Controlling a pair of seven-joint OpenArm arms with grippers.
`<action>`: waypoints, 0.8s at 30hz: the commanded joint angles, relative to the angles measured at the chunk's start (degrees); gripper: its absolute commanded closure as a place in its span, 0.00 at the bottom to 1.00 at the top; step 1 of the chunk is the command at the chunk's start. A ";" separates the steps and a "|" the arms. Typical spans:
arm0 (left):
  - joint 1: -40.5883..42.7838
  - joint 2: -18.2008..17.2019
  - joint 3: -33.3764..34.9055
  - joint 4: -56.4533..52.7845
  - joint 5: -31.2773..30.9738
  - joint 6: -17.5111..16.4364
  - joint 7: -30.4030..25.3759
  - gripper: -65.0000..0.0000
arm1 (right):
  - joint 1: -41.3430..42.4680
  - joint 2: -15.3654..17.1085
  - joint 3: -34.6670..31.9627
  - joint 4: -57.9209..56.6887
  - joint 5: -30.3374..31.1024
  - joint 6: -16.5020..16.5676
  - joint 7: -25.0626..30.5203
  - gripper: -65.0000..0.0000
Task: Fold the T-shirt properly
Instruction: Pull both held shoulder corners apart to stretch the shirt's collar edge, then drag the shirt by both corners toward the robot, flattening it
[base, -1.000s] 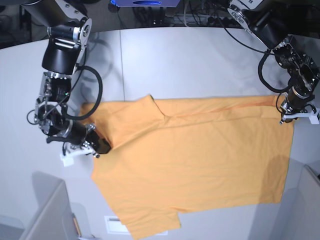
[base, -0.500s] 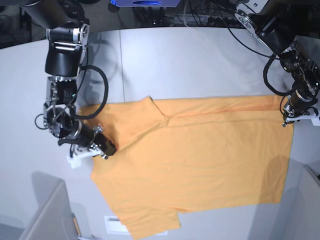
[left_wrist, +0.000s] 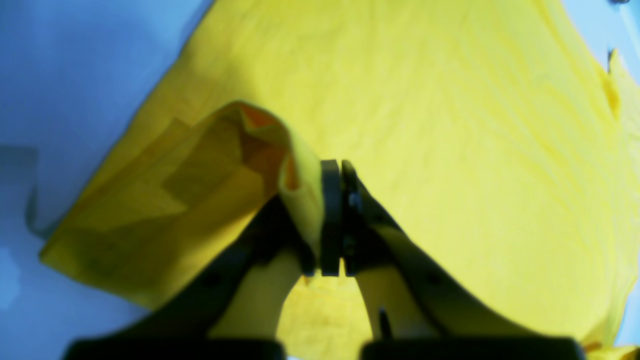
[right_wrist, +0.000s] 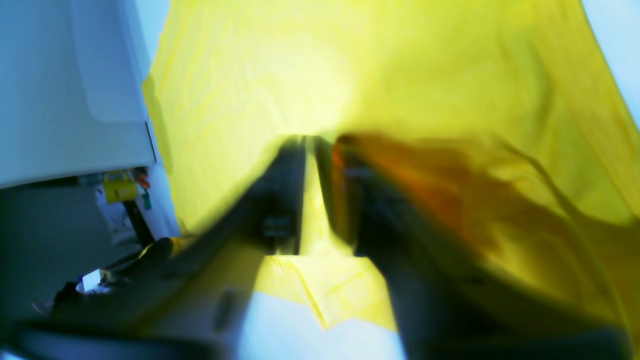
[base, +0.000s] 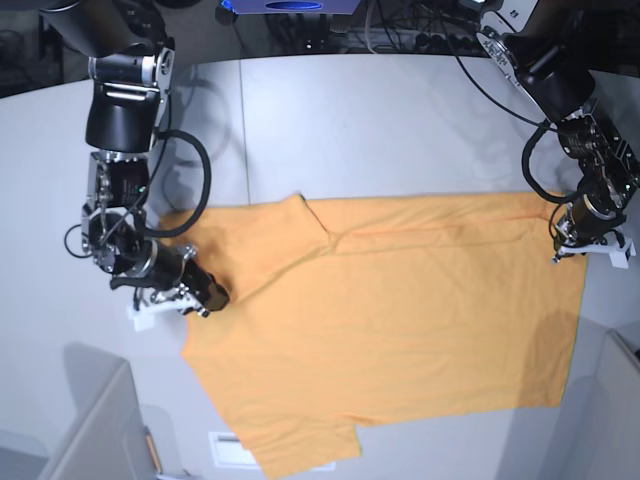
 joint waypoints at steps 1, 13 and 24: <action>-1.17 -1.07 -0.02 0.76 -0.85 -0.50 -0.94 1.00 | 1.32 1.10 0.33 1.79 0.86 -0.47 0.73 0.63; -1.17 -1.16 -6.17 2.87 -1.20 -0.41 -6.74 0.29 | -11.17 1.63 0.51 18.66 0.86 -5.57 9.08 0.67; 11.40 1.39 -21.11 16.14 -1.29 -0.85 -1.56 0.25 | -29.45 1.01 0.07 32.56 1.12 -21.66 21.21 0.59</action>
